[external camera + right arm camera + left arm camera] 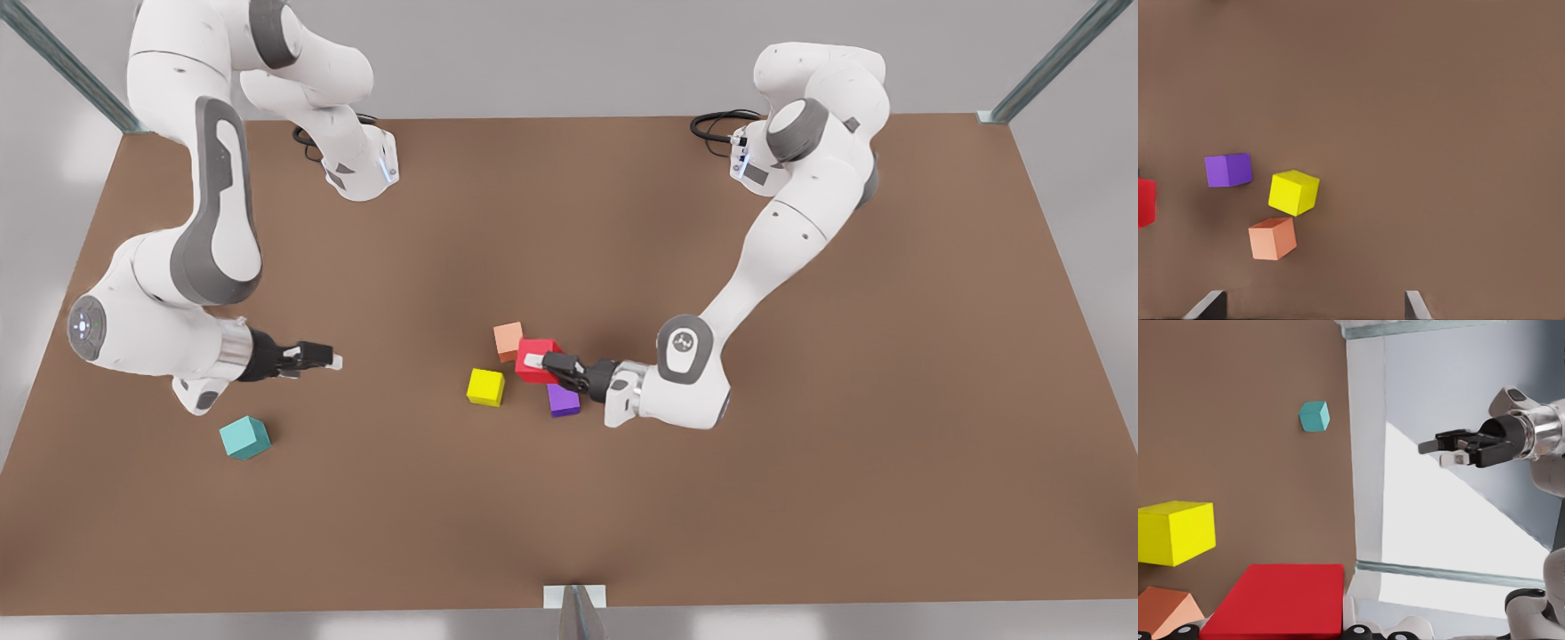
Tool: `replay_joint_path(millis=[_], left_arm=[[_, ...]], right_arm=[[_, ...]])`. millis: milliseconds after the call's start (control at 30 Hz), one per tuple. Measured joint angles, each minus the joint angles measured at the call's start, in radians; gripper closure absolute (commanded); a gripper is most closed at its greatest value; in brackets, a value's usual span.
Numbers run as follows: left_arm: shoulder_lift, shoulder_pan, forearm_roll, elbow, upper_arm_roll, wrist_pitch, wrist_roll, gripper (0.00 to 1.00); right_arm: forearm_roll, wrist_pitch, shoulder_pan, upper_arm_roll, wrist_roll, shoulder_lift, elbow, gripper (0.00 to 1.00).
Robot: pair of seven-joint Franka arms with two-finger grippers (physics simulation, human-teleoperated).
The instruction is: Pick up red wooden cube and pass to hand red wooden cube and place in blue wooden cube
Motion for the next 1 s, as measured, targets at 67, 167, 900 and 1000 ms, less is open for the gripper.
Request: replay_joint_path(millis=[67,167,900,1000], left_arm=[[0.017,-0.029,-0.003,0.023,-0.001,0.041,0.009,0.48],[0.039,-0.049,-0.02,0.04,-0.011,0.082,0.018,0.48],[0.053,-0.045,-0.162,0.045,-0.031,0.132,0.059,0.47],[0.052,-0.038,-0.173,0.044,-0.031,0.176,0.06,0.47]], right_arm=[[0.13,-0.011,0.0,0.003,-0.083,0.036,0.0,0.0],[0.285,-0.036,-0.001,0.007,-0.24,0.081,0.0,0.0],[0.873,-0.047,0.04,0.023,-1.335,0.153,-0.21,0.0],[0.929,-0.032,0.08,0.024,-1.43,0.14,-0.265,0.0]])
